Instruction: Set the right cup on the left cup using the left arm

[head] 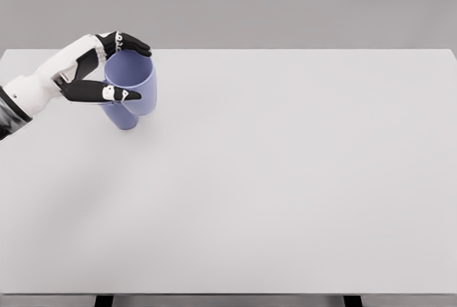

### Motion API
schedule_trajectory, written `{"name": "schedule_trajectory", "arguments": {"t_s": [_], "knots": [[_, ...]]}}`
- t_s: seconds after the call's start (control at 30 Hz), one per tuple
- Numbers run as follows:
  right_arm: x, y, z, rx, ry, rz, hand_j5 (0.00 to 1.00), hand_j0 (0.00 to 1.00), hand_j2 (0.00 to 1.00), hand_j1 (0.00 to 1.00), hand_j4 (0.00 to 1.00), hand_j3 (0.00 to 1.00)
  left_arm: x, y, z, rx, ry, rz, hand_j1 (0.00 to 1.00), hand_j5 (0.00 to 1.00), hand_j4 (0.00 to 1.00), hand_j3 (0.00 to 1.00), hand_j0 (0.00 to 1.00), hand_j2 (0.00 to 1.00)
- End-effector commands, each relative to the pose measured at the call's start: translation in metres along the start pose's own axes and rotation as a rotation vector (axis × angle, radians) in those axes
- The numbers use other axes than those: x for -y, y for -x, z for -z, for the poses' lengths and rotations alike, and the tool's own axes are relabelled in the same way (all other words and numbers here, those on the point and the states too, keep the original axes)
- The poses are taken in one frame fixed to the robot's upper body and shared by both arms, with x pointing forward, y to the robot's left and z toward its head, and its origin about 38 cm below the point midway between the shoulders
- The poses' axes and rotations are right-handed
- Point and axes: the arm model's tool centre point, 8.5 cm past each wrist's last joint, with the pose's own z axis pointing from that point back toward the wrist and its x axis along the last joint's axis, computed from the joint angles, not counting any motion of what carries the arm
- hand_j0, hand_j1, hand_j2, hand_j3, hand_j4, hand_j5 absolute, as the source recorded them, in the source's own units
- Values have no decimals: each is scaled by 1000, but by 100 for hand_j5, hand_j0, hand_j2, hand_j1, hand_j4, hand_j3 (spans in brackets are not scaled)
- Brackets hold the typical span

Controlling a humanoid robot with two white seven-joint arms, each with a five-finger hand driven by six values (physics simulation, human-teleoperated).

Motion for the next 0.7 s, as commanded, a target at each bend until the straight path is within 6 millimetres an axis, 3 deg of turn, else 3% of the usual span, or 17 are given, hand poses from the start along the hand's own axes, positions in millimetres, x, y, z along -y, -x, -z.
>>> {"name": "schedule_trajectory", "arguments": {"t_s": [0.0, 0.67], "knots": [[0, 0, 0, 0, 0, 0, 100, 100, 100, 100, 100, 100, -3, 2, -2, -8, -9, -6, 67, 67, 67, 67, 67, 67], [0, 0, 0, 0, 0, 0, 100, 100, 100, 100, 100, 100, -28, 12, -2, -67, -62, -3, 67, 67, 67, 67, 67, 67]]}}
